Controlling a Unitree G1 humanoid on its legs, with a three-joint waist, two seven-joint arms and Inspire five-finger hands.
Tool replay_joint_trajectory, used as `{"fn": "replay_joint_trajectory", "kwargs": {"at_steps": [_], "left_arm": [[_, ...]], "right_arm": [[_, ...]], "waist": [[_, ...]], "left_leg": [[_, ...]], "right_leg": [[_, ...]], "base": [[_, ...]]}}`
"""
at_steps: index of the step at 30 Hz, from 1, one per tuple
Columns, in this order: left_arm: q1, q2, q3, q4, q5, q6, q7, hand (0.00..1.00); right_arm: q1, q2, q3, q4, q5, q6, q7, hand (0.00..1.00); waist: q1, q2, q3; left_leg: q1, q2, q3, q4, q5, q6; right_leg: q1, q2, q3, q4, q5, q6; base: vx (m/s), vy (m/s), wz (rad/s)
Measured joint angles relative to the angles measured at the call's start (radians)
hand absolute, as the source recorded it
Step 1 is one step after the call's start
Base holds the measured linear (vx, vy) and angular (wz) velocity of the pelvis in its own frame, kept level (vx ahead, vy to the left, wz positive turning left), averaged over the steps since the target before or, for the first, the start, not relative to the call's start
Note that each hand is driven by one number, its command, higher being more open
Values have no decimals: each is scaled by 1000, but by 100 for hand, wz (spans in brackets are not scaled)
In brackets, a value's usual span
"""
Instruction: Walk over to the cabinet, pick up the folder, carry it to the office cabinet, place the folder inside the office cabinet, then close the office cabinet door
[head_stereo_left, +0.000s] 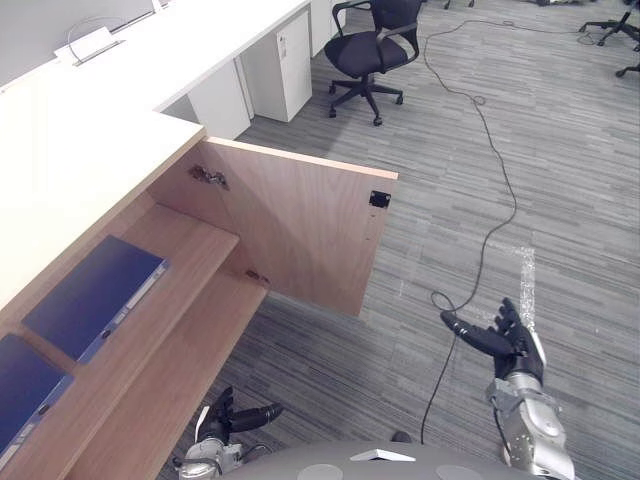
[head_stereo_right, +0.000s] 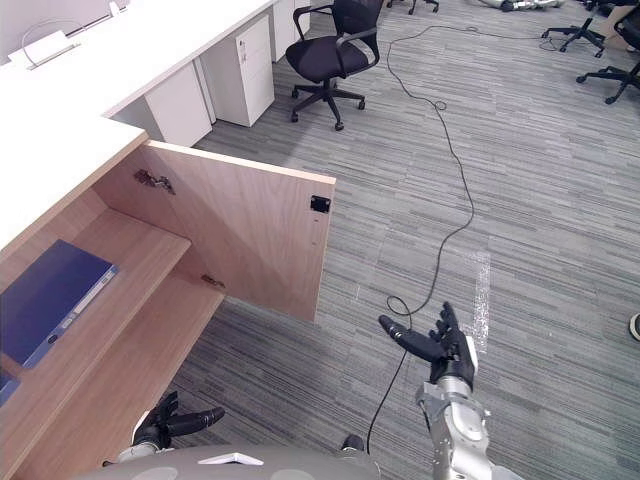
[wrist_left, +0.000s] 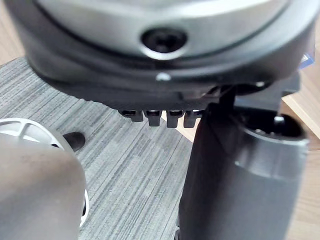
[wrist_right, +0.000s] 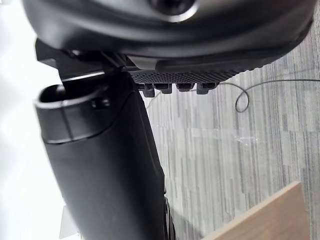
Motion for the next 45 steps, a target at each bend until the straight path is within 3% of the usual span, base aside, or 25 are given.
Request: {"fn": "replay_joint_trajectory", "kwargs": {"at_steps": [9, 10, 11, 13, 14, 16, 20, 26, 34, 38, 45], "left_arm": [[49, 11, -1, 18, -12, -1, -16, 100], [54, 13, 2, 23, -14, -3, -26, 100], [70, 19, -23, 21, -24, -19, -23, 100], [66, 17, -41, 9, -58, -31, -23, 100], [58, 20, -46, 7, -59, -39, -27, 100], [53, 25, -50, -3, -59, -41, -28, 100], [47, 41, -50, -2, -59, -41, -27, 100], [32, 44, -58, 11, -67, -40, -22, 100], [33, 40, -61, -7, -72, -40, -10, 100], [39, 41, -58, -29, -90, -43, -5, 100], [39, 42, -61, -51, -90, -45, 0, 100]], "right_arm": [[-224, -389, -72, 142, 64, -2, -11, 100], [-303, -441, -52, 215, 63, 1, -3, 100], [-722, -701, 237, 607, 64, 13, -36, 100], [-855, -769, 292, 615, 59, -2, -42, 100], [-944, -769, 348, 586, 41, -26, -15, 100], [-963, -766, 387, 585, -27, -29, -5, 100], [-969, -735, 408, 620, -102, -25, -5, 100], [-1001, -668, 410, 756, -140, 42, -24, 100], [-1003, -522, 431, 756, -141, 43, -19, 100], [-1003, -513, 438, 756, -141, 43, -21, 100], [-1003, -485, 438, 758, -178, 43, -28, 100]], "waist": [[-4, -26, -21], [-3, -35, -22], [31, -38, -24], [71, -40, -24], [94, -47, -26], [117, -55, -28], [113, -77, -25], [130, -77, -23], [139, -84, -9], [137, -98, 21], [140, -89, 55]], "left_leg": [[-51, -18, -35, 7, 13, 20], [-70, -18, -50, 12, 16, 25], [-102, -17, -86, 38, 17, 35], [-129, -20, -123, 29, 32, 47], [-150, -23, -151, 30, 43, 52], [-156, -25, -158, 33, 44, 53], [-173, -32, -175, 40, 46, 56], [-191, -38, -202, 32, 54, 64], [-183, -68, -210, -19, 86, 73], [-174, -75, -203, -19, 86, 74], [-172, -89, -204, -39, 96, 88]], "right_leg": [[-28, -14, -16, -1, 19, 3], [-29, -14, -29, 0, 24, 4], [-30, -17, -52, 0, 37, -3], [-29, -16, -84, 0, 37, -5], [-26, -15, -112, 0, 37, -5], [-26, -18, -116, 0, 37, -6], [-28, -24, -131, 0, 38, -6], [-28, -24, -156, 0, 38, -7], [-35, -42, -167, -1, 42, -7], [-34, -49, -163, -7, 49, -6], [-40, -58, -164, -7, 52, -3]], "base": [[-79, -7, 8], [-131, -16, 43], [-155, -14, 57], [-127, -26, 68], [-67, -36, 54], [-28, -16, 23], [3, 0, 10], [5, -1, 11], [-7, 5, 5], [-24, 3, -4], [-10, -2, -1]]}}
